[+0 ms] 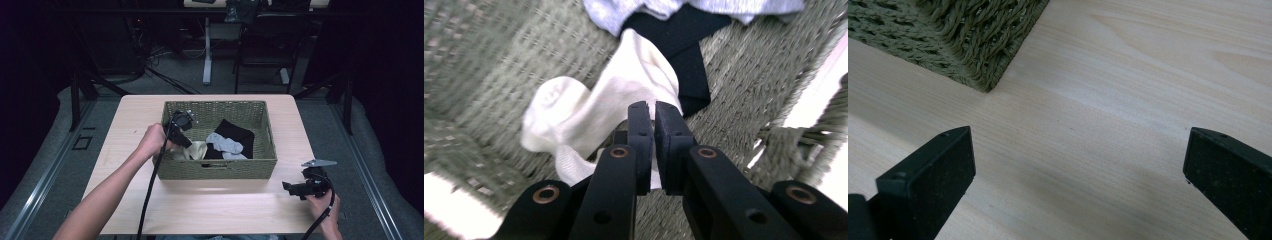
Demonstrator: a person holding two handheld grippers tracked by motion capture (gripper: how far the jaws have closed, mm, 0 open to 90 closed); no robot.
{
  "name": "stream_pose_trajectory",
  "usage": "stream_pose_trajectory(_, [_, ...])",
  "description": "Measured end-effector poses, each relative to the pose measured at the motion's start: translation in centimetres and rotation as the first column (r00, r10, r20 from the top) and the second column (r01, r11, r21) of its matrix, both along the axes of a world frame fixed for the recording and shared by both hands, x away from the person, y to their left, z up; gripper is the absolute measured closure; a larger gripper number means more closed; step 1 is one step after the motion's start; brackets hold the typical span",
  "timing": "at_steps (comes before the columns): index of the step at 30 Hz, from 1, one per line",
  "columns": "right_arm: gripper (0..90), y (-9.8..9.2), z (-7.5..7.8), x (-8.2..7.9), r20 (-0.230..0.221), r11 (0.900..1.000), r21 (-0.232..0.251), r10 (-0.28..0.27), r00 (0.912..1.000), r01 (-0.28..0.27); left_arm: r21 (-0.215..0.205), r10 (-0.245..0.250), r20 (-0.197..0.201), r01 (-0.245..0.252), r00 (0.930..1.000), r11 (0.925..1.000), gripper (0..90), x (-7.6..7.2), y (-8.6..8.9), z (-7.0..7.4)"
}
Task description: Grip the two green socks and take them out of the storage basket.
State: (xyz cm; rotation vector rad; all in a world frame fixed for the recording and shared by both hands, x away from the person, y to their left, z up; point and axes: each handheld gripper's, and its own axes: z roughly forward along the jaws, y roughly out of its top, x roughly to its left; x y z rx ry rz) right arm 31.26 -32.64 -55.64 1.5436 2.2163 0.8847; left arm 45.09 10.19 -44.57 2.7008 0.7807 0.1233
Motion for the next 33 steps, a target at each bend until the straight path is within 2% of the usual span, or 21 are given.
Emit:
stream_pose_trajectory(1, [0.0, 0.0, 0.0, 0.1, 0.001, 1.0, 0.0, 0.002, 1.0, -0.002, -0.011, 0.006, 0.011, -0.006, 0.9999, 0.9999, 86.5, 0.0, 0.2, 0.6])
stream_pose_trajectory(7, [0.0, 0.0, 0.0, 0.2, -0.007, 1.0, 0.01, 0.016, 0.9998, -0.016, -0.02, 0.027, 0.029, -0.026, 0.9992, 0.9995, 86.6, -0.2, 0.9, 1.9])
stream_pose_trajectory(12, [0.0, 0.1, 0.2, -0.1, 0.002, 0.999, 0.022, 0.032, 0.9995, -0.032, -0.021, 0.04, 0.04, -0.039, 0.9984, 0.999, 86.6, -0.3, 1.2, 2.6])
stream_pose_trajectory(16, [0.0, 0.3, 0.3, -0.1, 0.004, 0.998, 0.032, 0.046, 0.9989, -0.046, -0.041, 0.043, 0.04, -0.041, 0.9983, 0.9983, 86.6, -0.5, 1.3, 3.3])
stream_pose_trajectory(17, [0.0, 0.3, 0.3, -0.2, 0.007, 0.998, 0.035, 0.047, 0.9989, -0.047, -0.046, 0.046, 0.054, -0.044, 0.9975, 0.998, 86.6, -0.6, 1.2, 3.7])
stream_pose_trajectory(20, [0.0, 0.4, 0.2, -0.1, 0.0, 0.997, 0.036, 0.062, 0.9981, -0.062, -0.047, 0.055, 0.062, -0.052, 0.9965, 0.9975, 86.7, -0.7, 1.2, 4.2])
stream_pose_trajectory(23, [0.0, 0.7, 0.1, 0.1, -0.004, 0.998, 0.0, 0.07, 0.9976, -0.07, -0.044, 0.068, 0.081, -0.064, 0.9944, 0.997, 86.7, -0.8, 1.0, 5.0])
stream_pose_trajectory(25, [0.0, 0.7, 0.2, 0.2, -0.001, 0.997, 0.012, 0.073, 0.9973, -0.073, -0.051, 0.072, 0.096, -0.067, 0.9928, 0.9965, 86.7, -1.0, 0.9, 5.5])
stream_pose_trajectory(31, [0.0, 1.1, 0.2, 0.1, 0.0, 0.997, 0.006, 0.074, 0.9973, -0.074, -0.069, 0.066, 0.135, -0.057, 0.9887, 0.996, 86.7, -1.0, 0.7, 7.5])
stream_pose_trajectory(32, [0.0, 1.1, 0.2, 0.1, 0.0, 0.997, 0.006, 0.074, 0.9973, -0.074, -0.069, 0.066, 0.135, -0.057, 0.9887, 0.996, 86.7, -1.0, 0.7, 7.5])
stream_pose_trajectory(33, [0.0, 1.1, 0.1, 0.2, -0.005, 0.997, -0.002, 0.076, 0.9971, -0.076, -0.071, 0.063, 0.147, -0.052, 0.9872, 0.9961, 86.8, -1.0, 0.6, 8.2])
